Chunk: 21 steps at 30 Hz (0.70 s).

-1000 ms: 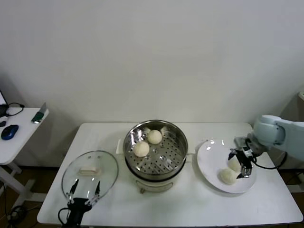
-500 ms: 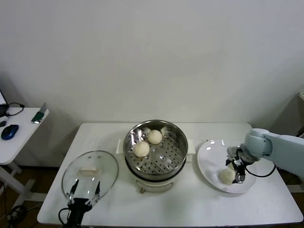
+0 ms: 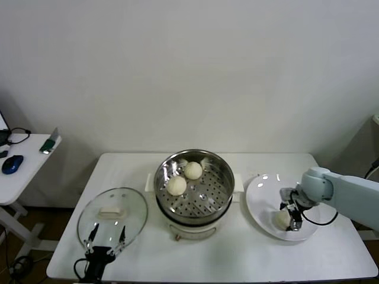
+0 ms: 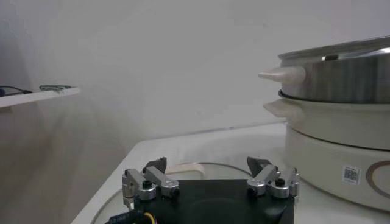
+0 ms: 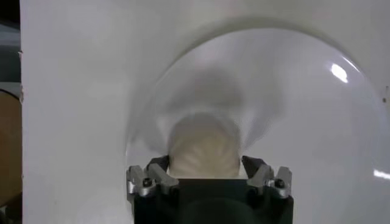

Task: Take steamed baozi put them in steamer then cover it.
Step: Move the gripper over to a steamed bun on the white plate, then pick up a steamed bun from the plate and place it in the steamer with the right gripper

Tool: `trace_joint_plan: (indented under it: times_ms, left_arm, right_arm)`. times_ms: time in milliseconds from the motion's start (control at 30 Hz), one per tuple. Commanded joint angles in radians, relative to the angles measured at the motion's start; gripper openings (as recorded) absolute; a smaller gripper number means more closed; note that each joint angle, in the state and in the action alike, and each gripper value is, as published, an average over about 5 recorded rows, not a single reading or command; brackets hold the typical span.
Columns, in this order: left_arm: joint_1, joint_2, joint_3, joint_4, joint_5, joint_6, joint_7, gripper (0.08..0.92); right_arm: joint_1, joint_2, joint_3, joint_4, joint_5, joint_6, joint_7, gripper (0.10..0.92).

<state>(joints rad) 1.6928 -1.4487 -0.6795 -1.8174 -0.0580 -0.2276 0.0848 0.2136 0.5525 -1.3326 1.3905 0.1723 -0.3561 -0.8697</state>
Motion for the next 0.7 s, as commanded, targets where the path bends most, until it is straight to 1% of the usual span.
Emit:
trace_joint_plan:
  times_ms: [33,167,333,467,600,700]
  left_arm:
    - [0.0,-0.003,0.001,0.001,0.002,0.0,-0.001,0.823]
    - [-0.001,-0.005,0.001,0.0,0.003,0.0,-0.001,0.823]
    - [-0.002,-0.006,0.004,0.003,0.008,0.0,-0.001,0.823]
    - [-0.004,-0.006,0.008,0.005,0.015,0.001,-0.001,0.823]
    - [-0.006,-0.004,0.011,0.01,0.017,0.0,-0.001,0.823]
    - [-0.007,-0.003,0.012,0.009,0.018,0.001,-0.001,0.823]
  right_arm:
    - [-0.01,0.001,0.011,-0.013,-0.01,0.003,-0.008,0.666]
    - [0.072,-0.005,-0.03,-0.002,0.0,0.025,-0.025,0.647]
    - [0.376,0.018,-0.233,0.06,0.05,0.105,-0.079,0.64]
    - [0.682,0.099,-0.404,0.095,0.119,0.239,-0.135,0.644]
    - [0.873,0.19,-0.434,0.116,0.166,0.379,-0.182,0.645]
    - [0.969,0.265,-0.426,0.176,0.227,0.443,-0.2,0.645]
